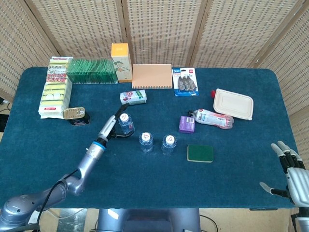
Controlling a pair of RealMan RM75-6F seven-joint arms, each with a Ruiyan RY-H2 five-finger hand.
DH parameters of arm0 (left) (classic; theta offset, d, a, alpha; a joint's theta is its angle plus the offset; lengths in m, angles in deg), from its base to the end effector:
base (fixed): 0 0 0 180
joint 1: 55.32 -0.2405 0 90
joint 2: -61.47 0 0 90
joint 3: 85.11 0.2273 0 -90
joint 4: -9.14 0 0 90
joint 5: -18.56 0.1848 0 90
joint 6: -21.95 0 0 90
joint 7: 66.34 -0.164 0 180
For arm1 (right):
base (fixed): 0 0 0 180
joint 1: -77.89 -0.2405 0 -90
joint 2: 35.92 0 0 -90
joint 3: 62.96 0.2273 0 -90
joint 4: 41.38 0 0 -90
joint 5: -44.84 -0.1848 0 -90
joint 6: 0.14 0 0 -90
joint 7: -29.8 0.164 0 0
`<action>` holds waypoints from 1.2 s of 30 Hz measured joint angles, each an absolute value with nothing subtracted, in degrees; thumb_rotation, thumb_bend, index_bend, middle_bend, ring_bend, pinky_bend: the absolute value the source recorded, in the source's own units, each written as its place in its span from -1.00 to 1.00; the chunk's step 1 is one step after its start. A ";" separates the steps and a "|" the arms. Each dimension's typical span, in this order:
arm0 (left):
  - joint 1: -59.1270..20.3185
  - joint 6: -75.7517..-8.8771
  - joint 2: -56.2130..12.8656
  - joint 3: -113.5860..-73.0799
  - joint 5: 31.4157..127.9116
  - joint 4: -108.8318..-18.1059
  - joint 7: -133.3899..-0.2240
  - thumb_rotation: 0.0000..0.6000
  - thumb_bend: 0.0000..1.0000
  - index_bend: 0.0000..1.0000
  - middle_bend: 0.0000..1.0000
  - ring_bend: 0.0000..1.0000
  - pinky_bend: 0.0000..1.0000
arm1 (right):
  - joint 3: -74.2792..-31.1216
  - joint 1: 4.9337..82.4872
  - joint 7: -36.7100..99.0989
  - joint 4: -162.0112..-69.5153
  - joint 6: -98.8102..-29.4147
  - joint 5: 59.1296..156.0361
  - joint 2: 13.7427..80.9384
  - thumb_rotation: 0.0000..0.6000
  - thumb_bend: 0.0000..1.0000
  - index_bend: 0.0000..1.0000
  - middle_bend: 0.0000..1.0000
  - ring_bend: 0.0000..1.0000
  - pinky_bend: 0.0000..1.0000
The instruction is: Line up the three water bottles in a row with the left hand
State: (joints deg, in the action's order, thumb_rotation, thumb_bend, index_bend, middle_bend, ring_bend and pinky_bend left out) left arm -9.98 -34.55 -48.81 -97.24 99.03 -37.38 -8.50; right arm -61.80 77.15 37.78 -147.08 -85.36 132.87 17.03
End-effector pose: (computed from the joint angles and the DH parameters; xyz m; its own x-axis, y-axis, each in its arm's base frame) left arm -0.1273 0.3715 -0.0520 -0.4855 0.4213 0.7660 0.8088 -0.1161 0.5765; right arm -0.2547 -0.1705 0.1973 0.2290 -0.0563 0.9718 -0.9727 0.0249 0.2307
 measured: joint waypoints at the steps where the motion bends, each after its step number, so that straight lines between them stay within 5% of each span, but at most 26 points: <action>1: -9.89 -34.66 -49.40 -97.71 98.62 -36.86 -8.77 1.00 -0.28 -0.74 -0.67 -0.71 -0.30 | -61.80 77.12 37.91 -147.03 -85.30 132.88 17.01 1.00 -1.00 -0.91 -1.00 -1.00 -0.95; 4: -9.72 -34.85 -50.76 -98.59 97.68 -35.30 -9.93 1.00 -0.07 -0.22 -0.29 -0.42 -0.12 | -61.81 77.04 38.33 -146.86 -85.15 132.87 16.94 1.00 -1.00 -0.91 -1.00 -1.00 -0.95; 7: -9.71 -35.31 -51.76 -99.22 97.06 -34.26 -10.82 1.00 0.01 0.02 -0.14 -0.31 -0.04 | -61.77 76.95 38.60 -146.73 -85.01 132.79 16.90 1.00 -1.00 -0.91 -1.00 -1.00 -0.95; 17: -11.50 -39.33 -49.87 -97.67 99.48 -36.77 -10.21 1.00 0.00 0.04 -0.12 -0.30 -0.02 | -61.97 76.83 37.98 -146.95 -84.76 133.04 17.07 1.00 -1.00 -0.91 -1.00 -1.00 -0.95; 28: -17.99 -47.35 -44.68 -89.75 106.38 -42.89 -10.03 1.00 -0.02 0.04 -0.13 -0.30 -0.02 | -62.46 76.77 36.26 -147.72 -84.74 134.11 17.43 1.00 -1.00 -0.91 -1.00 -1.00 -0.95; 36: -17.85 -47.67 -45.32 -89.91 106.78 -43.29 -10.14 1.00 -0.02 0.04 -0.12 -0.30 -0.02 | -62.46 76.87 36.02 -147.77 -84.97 133.88 17.48 1.00 -1.00 -0.91 -1.00 -1.00 -0.95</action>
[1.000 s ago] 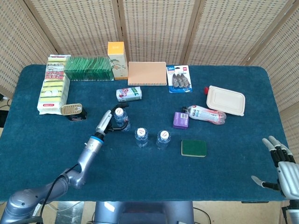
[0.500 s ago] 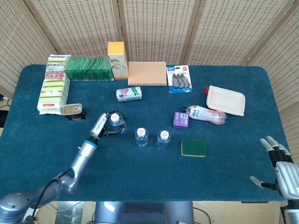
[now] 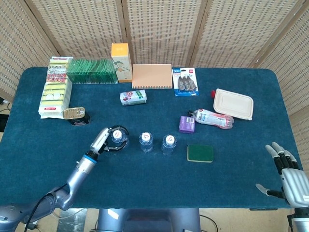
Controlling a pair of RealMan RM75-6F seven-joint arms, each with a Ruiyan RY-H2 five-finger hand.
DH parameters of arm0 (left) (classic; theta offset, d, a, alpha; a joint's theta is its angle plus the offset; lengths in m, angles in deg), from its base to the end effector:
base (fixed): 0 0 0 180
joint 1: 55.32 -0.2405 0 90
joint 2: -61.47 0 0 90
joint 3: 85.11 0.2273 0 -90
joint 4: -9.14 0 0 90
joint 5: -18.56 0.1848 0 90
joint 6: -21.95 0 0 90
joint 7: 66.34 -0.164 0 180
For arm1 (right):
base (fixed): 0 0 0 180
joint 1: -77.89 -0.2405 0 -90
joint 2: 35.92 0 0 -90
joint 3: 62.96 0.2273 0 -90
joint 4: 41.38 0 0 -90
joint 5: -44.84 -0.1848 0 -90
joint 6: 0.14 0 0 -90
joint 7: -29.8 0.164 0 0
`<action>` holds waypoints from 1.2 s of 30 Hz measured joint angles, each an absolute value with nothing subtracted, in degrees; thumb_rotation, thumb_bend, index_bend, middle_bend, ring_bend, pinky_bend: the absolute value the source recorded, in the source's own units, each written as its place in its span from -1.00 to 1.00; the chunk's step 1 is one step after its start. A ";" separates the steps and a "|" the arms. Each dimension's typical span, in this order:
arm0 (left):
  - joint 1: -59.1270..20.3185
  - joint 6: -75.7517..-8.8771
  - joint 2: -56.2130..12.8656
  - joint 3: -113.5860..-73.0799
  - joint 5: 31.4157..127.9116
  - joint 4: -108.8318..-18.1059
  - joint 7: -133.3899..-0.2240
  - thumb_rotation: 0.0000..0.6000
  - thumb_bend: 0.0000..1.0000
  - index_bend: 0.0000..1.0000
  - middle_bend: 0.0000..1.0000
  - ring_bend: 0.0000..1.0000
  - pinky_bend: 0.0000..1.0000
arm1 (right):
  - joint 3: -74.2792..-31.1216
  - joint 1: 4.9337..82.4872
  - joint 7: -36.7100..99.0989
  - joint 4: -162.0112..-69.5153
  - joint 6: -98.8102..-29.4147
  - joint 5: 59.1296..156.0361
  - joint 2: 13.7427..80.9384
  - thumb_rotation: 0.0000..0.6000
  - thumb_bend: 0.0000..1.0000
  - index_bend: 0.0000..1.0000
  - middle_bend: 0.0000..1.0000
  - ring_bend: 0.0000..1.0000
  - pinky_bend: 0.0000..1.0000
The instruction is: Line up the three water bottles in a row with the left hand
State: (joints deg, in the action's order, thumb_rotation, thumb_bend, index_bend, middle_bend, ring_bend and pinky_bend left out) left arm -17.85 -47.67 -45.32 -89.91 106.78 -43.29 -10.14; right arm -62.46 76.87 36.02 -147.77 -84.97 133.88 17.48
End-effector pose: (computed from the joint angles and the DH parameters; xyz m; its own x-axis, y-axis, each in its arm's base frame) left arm -0.1447 0.3238 -0.0367 -0.4217 0.4366 0.7947 0.7910 -0.2514 0.5578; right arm -0.2502 -0.1695 0.1908 0.2408 -0.0755 0.9676 -0.9703 0.0058 0.2419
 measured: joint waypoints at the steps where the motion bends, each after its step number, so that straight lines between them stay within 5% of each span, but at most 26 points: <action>1: -17.83 -47.55 -45.29 -89.93 106.74 -43.43 -9.88 1.00 -0.02 0.04 -0.12 -0.30 -0.02 | -62.42 76.87 36.13 -147.73 -84.99 133.83 17.46 1.00 -1.00 -0.91 -1.00 -1.00 -0.95; 19: -17.24 -46.15 -47.87 -90.30 106.37 -40.16 -6.71 1.00 -0.06 0.04 -0.12 -0.30 -0.02 | -62.60 76.88 36.19 -147.84 -84.95 133.96 17.24 1.00 -1.00 -0.91 -1.00 -1.00 -0.95; 24: -16.88 -45.46 -48.05 -89.79 106.84 -39.50 -5.65 1.00 -0.10 0.03 -0.24 -0.44 -0.07 | -62.65 76.82 36.31 -147.80 -84.82 134.00 17.14 1.00 -1.00 -0.91 -1.00 -1.00 -0.95; 36: -16.62 -45.35 -48.11 -88.82 107.74 -38.66 -7.32 1.00 -0.24 -0.94 -0.93 -0.96 -0.47 | -62.69 76.72 36.20 -148.11 -84.52 133.75 16.89 1.00 -1.00 -0.91 -1.00 -1.00 -0.95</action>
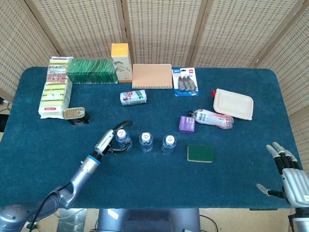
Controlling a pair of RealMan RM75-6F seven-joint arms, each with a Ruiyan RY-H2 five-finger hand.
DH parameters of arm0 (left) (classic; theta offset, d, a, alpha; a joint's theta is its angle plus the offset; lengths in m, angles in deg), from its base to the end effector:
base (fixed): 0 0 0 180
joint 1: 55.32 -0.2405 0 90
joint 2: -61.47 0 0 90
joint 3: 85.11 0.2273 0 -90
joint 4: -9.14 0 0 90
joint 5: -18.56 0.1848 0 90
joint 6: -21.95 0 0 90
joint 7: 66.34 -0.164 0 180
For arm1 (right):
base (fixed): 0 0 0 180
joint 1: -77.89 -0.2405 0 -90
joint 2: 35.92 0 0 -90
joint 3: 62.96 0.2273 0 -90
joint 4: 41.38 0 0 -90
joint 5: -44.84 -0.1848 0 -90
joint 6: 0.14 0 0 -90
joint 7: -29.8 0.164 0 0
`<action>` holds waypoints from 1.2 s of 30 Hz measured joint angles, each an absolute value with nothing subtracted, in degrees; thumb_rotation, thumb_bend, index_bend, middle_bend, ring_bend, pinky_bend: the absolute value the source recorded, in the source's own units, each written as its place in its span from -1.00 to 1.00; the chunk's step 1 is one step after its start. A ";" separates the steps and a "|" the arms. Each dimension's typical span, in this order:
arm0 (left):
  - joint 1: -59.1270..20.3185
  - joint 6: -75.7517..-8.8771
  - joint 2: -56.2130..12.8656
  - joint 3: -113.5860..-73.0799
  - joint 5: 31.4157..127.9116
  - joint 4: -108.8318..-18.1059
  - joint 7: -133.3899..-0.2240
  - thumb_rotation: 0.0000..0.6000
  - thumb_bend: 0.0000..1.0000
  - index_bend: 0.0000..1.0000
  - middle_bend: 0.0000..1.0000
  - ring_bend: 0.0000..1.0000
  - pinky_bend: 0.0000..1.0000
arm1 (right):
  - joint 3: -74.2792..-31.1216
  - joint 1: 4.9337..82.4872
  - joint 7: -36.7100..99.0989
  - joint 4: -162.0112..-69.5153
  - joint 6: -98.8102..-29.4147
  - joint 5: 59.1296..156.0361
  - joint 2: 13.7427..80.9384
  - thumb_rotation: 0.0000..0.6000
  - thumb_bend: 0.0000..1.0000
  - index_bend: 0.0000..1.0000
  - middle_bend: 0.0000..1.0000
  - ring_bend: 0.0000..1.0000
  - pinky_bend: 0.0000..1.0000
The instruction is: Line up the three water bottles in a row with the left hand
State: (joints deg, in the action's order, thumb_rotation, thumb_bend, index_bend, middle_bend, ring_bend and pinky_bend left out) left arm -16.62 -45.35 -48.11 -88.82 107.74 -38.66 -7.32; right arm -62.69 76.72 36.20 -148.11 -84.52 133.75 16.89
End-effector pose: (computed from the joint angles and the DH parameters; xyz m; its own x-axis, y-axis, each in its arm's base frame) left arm -0.1441 0.3240 -0.0543 -0.4011 0.4825 0.7787 0.8003 -0.2290 0.5541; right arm -0.2503 -0.1692 0.1914 0.2416 -0.0860 0.9666 -0.9699 0.0082 0.2432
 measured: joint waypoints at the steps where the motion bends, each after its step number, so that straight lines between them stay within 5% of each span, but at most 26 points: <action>1: -16.58 -45.21 -48.05 -88.80 107.72 -38.73 -7.64 1.00 -0.25 -0.97 -0.95 -0.98 -0.48 | -62.71 76.74 36.21 -148.07 -84.53 133.76 16.90 1.00 -1.00 -0.91 -1.00 -1.00 -0.95; 26: -19.21 -50.38 -45.36 -87.26 109.13 -39.45 -10.62 1.00 -0.69 -1.00 -1.00 -1.00 -0.72 | -62.90 76.89 36.59 -148.30 -84.85 134.26 16.45 1.00 -1.00 -0.91 -1.00 -1.00 -0.95; 36: -23.93 -56.59 -36.14 -86.18 109.61 -49.87 -14.49 1.00 -0.70 -1.00 -1.00 -1.00 -0.90 | -63.30 77.17 36.02 -148.58 -85.35 135.19 16.41 1.00 -1.00 -0.91 -1.00 -1.00 -0.95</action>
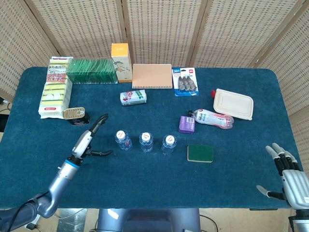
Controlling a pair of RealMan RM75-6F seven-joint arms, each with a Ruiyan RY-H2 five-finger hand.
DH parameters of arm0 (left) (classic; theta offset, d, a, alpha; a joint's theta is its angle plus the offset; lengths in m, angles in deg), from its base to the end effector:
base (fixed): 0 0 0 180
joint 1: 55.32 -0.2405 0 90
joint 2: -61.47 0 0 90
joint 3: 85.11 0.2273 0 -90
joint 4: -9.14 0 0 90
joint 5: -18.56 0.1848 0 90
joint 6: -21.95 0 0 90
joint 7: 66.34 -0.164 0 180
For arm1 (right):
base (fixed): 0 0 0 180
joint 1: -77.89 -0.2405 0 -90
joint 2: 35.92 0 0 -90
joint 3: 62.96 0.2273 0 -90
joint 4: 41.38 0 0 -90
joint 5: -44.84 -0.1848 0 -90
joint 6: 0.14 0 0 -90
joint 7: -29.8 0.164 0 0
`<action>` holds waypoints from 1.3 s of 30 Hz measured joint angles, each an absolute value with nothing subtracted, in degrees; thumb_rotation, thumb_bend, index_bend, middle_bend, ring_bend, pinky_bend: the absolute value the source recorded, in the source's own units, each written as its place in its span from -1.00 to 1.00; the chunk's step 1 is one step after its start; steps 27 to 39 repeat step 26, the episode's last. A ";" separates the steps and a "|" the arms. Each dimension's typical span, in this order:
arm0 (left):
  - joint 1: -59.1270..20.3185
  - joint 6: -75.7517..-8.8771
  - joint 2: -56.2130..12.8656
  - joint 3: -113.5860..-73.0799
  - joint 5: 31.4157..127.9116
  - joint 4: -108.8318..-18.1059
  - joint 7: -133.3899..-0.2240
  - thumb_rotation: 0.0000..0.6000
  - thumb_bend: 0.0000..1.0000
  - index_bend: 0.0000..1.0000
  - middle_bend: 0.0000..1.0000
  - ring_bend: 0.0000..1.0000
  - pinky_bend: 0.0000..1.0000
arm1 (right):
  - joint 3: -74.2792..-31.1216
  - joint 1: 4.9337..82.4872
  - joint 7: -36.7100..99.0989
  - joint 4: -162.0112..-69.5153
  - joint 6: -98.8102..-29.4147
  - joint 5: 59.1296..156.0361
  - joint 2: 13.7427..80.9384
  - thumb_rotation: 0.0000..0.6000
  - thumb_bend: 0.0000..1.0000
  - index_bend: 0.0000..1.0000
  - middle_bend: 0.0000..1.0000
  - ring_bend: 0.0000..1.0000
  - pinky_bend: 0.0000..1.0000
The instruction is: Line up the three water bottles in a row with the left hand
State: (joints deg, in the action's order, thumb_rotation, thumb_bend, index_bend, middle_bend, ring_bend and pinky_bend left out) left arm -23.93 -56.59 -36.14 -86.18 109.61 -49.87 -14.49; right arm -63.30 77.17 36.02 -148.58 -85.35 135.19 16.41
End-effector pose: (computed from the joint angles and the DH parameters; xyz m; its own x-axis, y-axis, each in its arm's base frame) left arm -0.1785 0.3012 0.0127 -0.3471 0.3522 0.8692 0.8191 -0.3375 0.4638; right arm -0.2469 -0.1654 0.1923 0.2462 -0.0860 0.9654 -0.9691 -0.0068 0.2465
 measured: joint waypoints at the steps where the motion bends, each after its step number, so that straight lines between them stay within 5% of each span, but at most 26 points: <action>1: -24.70 -57.56 -34.03 -85.98 109.72 -52.32 -15.66 1.00 -0.70 -1.00 -1.00 -1.00 -0.94 | -63.32 77.19 35.86 -148.61 -85.37 135.24 16.42 1.00 -1.00 -0.91 -1.00 -1.00 -0.95; 17: -39.95 -61.86 2.75 -78.16 102.23 -91.15 -55.09 1.00 -0.68 -1.00 -1.00 -1.00 -1.00 | -62.54 78.67 27.62 -149.60 -88.65 134.52 18.25 1.00 -1.00 -0.90 -1.00 -1.00 -0.97; 25: -47.12 -65.07 4.40 -75.02 102.93 -92.08 -57.96 1.00 -0.68 -1.00 -1.00 -1.00 -1.00 | -60.80 79.80 20.14 -149.47 -92.54 133.04 20.91 1.00 -1.00 -0.88 -1.00 -1.00 -1.00; 39: -47.27 -65.16 4.40 -75.03 103.41 -91.90 -57.91 1.00 -0.68 -1.00 -1.00 -1.00 -1.00 | -60.53 80.06 19.26 -149.41 -93.29 132.96 21.43 1.00 -1.00 -0.88 -1.00 -1.00 -1.00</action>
